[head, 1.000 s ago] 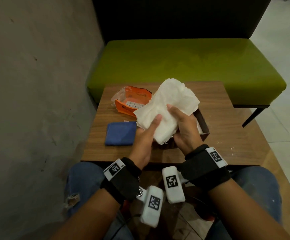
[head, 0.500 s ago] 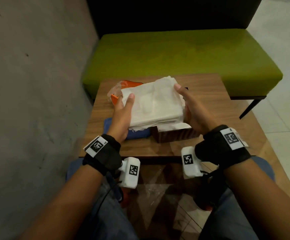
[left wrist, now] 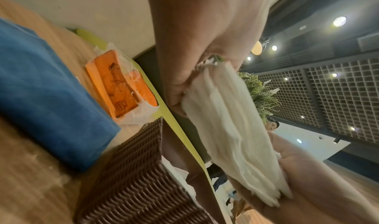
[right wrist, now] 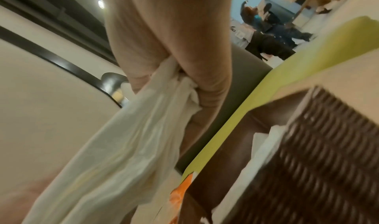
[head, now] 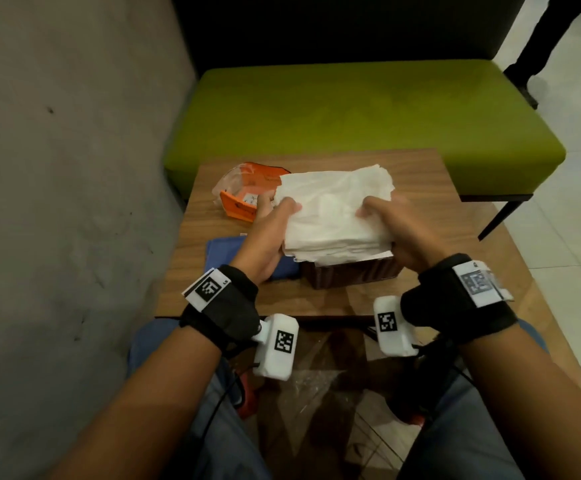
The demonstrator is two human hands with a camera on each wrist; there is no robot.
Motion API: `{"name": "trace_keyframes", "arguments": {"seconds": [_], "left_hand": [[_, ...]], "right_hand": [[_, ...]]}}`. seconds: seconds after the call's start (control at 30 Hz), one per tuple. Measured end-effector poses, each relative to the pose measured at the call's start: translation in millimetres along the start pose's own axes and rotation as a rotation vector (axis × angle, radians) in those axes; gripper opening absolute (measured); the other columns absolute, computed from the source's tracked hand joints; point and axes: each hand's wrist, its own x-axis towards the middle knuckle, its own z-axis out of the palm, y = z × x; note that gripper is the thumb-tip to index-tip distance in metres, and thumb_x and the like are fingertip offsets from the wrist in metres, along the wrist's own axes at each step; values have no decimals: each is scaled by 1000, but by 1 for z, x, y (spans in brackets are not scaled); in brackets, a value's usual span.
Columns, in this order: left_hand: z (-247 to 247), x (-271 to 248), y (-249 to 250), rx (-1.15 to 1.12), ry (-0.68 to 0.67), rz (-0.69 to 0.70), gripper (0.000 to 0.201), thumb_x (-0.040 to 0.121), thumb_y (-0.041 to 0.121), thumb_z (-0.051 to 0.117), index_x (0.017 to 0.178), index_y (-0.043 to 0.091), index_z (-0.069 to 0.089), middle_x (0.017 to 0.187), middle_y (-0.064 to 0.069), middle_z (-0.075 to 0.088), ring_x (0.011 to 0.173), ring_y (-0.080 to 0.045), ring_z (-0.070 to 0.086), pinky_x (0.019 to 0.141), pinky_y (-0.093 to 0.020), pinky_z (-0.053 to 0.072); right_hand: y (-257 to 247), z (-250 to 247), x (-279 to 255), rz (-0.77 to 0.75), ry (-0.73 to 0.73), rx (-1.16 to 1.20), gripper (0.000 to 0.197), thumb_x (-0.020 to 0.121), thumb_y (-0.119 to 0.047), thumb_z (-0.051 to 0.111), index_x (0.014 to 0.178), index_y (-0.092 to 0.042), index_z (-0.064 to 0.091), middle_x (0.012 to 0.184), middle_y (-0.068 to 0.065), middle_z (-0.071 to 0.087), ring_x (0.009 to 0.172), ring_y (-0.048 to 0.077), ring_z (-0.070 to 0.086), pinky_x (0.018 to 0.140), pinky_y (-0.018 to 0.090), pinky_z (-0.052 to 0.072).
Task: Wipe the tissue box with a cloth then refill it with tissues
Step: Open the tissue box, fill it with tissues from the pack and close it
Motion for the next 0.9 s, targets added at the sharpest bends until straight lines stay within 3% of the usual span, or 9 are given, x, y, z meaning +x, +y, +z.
{"name": "trace_keyframes", "arguments": {"seconds": [0.07, 0.17, 0.3, 0.37, 0.47, 0.6, 0.77, 0.83, 0.9], "left_hand": [[6, 0, 2, 95, -3, 41, 39, 92, 11, 51, 128, 13, 36, 121, -10, 55, 106, -24, 57, 84, -34, 48], [17, 4, -3, 385, 59, 162, 40, 94, 14, 54, 129, 12, 36, 113, 2, 50, 101, -15, 51, 79, -20, 40], [24, 15, -17, 660, 54, 314, 44, 90, 11, 60, 129, 4, 41, 123, -12, 55, 109, -22, 52, 80, -19, 38], [27, 20, -23, 822, 44, 355, 40, 90, 12, 59, 126, 1, 45, 128, -15, 54, 116, -27, 51, 86, -22, 38], [30, 26, -27, 1109, 1, 404, 24, 93, 17, 54, 114, 5, 50, 122, -16, 56, 115, -35, 50, 95, -43, 40], [31, 29, -28, 1529, -84, 484, 28, 93, 23, 51, 120, 16, 51, 123, -6, 57, 118, -26, 46, 93, -41, 30], [32, 19, -25, 1552, 25, 745, 38, 85, 25, 62, 121, 18, 51, 119, -3, 57, 113, -26, 47, 89, -38, 32], [33, 13, -29, 1601, 6, 854, 33, 80, 27, 69, 111, 18, 59, 105, -2, 62, 103, -26, 55, 88, -41, 33], [31, 11, -36, 1686, -21, 872, 28, 74, 28, 74, 99, 18, 66, 95, -2, 65, 96, -26, 59, 89, -43, 27]], "right_hand": [[-5, -10, 6, -22, 24, -73, 41, 85, 0, 55, 125, -10, 52, 98, 4, 66, 89, 25, 65, 69, 31, 54], [-8, -21, 13, -64, 54, -226, 49, 87, -2, 63, 131, -9, 41, 111, 3, 60, 94, 20, 62, 68, 25, 54], [6, -34, 22, -82, 71, -667, 62, 89, -11, 65, 140, -9, 30, 132, 13, 52, 118, 31, 52, 95, 42, 45], [15, -37, 24, -72, 46, -838, 61, 93, -14, 61, 143, -8, 27, 136, 18, 51, 121, 37, 51, 94, 41, 42], [18, -37, 26, -60, 12, -1106, 59, 96, -17, 57, 144, -2, 26, 137, 24, 50, 120, 40, 51, 92, 38, 41], [20, -24, 29, -84, -9, -1417, 54, 93, -20, 60, 137, 0, 36, 133, 23, 50, 117, 37, 53, 90, 40, 44], [24, -12, 19, -311, 223, -1576, 65, 86, -16, 64, 140, -5, 31, 131, 22, 41, 113, 35, 45, 84, 36, 40], [25, -9, 17, -426, 153, -1536, 57, 86, -13, 61, 138, -13, 38, 133, 21, 40, 118, 35, 41, 86, 36, 40], [29, -6, 16, -378, 15, -1522, 49, 90, -15, 57, 136, -21, 42, 138, 18, 34, 127, 35, 35, 93, 40, 43]]}}
